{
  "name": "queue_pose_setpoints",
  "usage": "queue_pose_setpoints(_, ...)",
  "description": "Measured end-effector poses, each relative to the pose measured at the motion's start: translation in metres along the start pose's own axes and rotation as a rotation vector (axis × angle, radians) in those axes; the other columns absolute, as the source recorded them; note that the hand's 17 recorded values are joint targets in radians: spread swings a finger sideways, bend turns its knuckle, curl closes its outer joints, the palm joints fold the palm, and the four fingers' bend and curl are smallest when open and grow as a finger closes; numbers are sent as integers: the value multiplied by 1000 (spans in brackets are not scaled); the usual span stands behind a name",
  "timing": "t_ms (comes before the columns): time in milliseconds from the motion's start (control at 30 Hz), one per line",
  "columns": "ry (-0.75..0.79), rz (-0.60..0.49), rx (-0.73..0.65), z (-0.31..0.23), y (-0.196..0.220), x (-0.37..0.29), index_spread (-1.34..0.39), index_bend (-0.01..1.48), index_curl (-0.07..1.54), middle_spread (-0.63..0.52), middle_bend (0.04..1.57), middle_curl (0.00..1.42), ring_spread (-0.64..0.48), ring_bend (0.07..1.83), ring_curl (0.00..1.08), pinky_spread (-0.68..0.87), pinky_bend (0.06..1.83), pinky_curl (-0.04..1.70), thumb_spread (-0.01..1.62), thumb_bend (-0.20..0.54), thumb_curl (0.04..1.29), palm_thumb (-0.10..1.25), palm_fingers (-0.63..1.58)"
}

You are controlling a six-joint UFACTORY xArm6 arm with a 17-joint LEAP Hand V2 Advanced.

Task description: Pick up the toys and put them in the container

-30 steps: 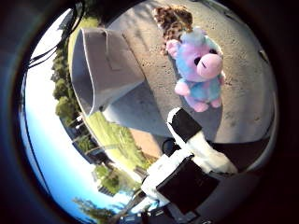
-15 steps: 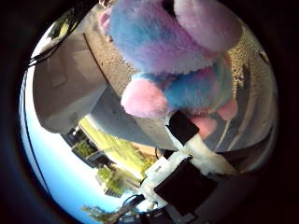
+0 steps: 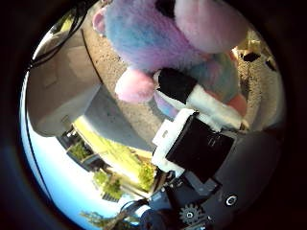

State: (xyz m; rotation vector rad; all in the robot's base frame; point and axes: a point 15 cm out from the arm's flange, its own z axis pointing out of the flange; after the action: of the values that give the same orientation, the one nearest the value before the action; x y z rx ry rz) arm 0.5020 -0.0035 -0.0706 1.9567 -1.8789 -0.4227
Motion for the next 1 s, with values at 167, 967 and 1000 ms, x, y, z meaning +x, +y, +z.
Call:
queue_pose_setpoints(167,-14,11,32,-22,0,9,-496,354,7,-173,1012,893,-22,1335,684,312,1370,590,1099,51,466,914,1076)
queue_pose_setpoints(967,-98,-188,63,-246,164,-16,-994,822,-20,-232,1131,1136,-96,1447,788,161,1503,810,1139,-11,748,1017,919)
queue_pose_setpoints(1000,-103,-207,82,-255,168,-27,-1004,828,-20,-233,1134,1140,-96,1450,789,161,1506,814,1137,-11,755,1016,913)
